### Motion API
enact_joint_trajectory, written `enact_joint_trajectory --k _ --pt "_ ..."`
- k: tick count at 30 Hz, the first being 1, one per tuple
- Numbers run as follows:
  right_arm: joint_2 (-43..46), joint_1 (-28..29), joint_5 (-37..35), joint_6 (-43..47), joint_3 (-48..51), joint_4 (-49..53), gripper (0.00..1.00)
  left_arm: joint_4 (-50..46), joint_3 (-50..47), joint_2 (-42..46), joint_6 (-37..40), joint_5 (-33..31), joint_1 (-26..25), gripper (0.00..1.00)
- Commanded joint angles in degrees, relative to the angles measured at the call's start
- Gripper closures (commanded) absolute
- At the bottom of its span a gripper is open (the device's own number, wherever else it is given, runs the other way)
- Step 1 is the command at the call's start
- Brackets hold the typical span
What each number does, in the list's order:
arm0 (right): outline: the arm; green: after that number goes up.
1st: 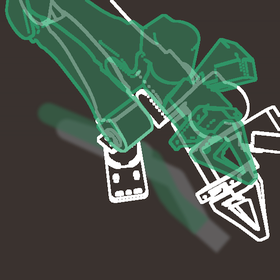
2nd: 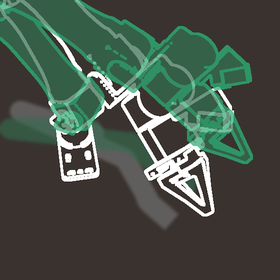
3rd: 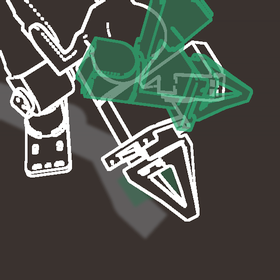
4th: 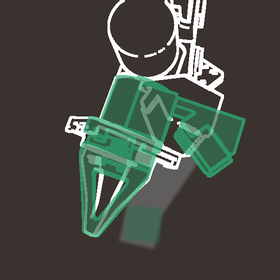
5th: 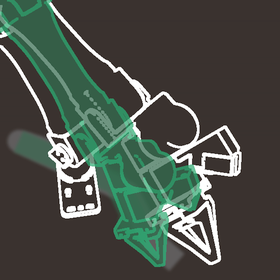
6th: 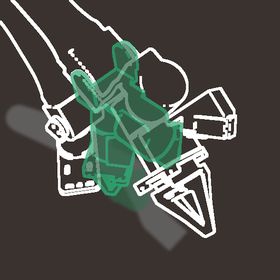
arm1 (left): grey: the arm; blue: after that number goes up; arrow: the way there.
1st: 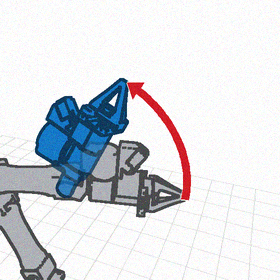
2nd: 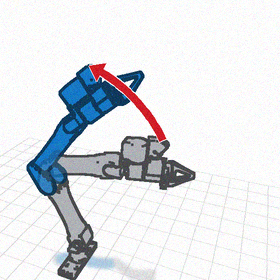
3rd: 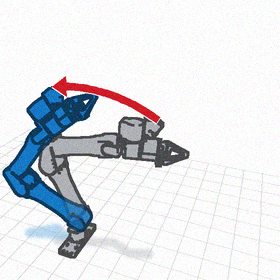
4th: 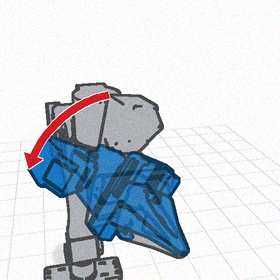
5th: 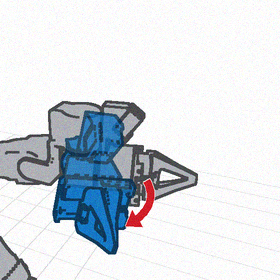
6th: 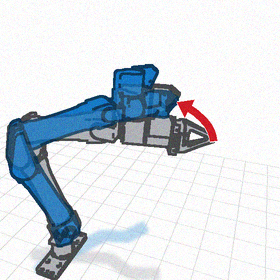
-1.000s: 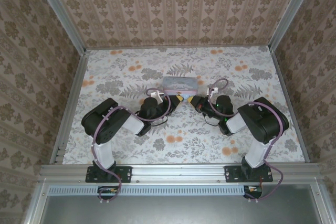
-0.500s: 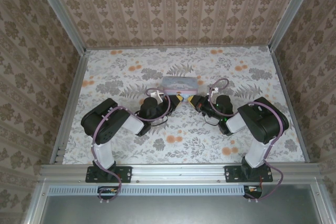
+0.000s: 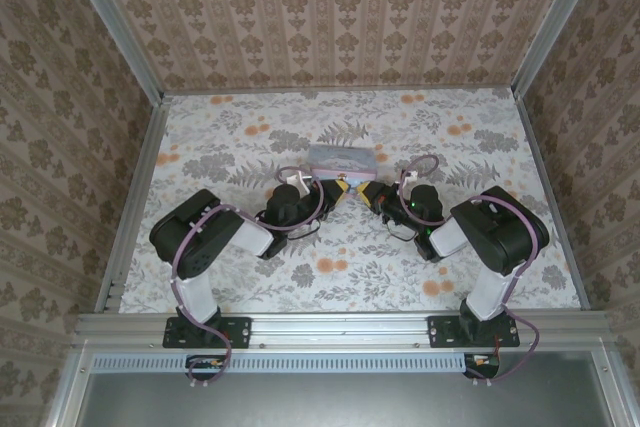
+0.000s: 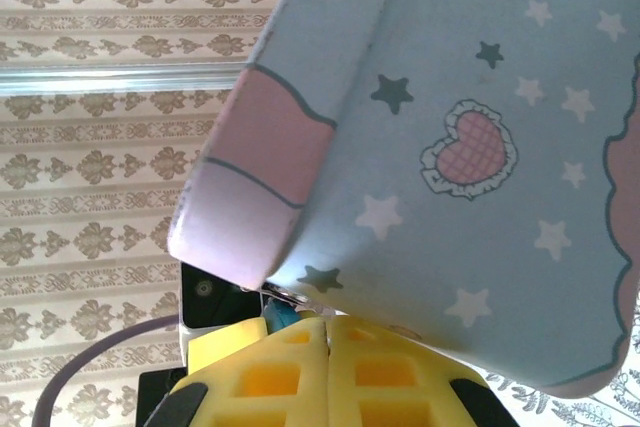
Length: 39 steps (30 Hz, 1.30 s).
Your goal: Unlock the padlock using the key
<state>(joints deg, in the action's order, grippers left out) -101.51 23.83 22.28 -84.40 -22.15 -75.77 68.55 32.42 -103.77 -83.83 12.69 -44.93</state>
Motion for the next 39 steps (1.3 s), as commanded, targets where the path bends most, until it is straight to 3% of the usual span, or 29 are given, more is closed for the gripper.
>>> enact_joint_trajectory --k 1,18,32,39 --pt "0.53 1.41 -0.83 -2.35 -0.08 -0.52 1.00 6.10 2.57 3.57 -0.45 4.20 -2.62 1.00" --pt "2.29 4.48 -0.33 -4.80 -2.06 -0.65 1.00 6.14 2.48 1.17 -0.10 3.30 -2.70 1.00" --pt "2.17 1.39 3.23 6.10 -5.65 0.88 1.00 6.06 0.80 0.97 0.07 4.26 -2.69 1.00" --pt "6.70 1.87 8.04 16.01 -8.41 8.06 1.00 6.08 1.11 0.05 -0.44 4.80 -2.63 1.00"
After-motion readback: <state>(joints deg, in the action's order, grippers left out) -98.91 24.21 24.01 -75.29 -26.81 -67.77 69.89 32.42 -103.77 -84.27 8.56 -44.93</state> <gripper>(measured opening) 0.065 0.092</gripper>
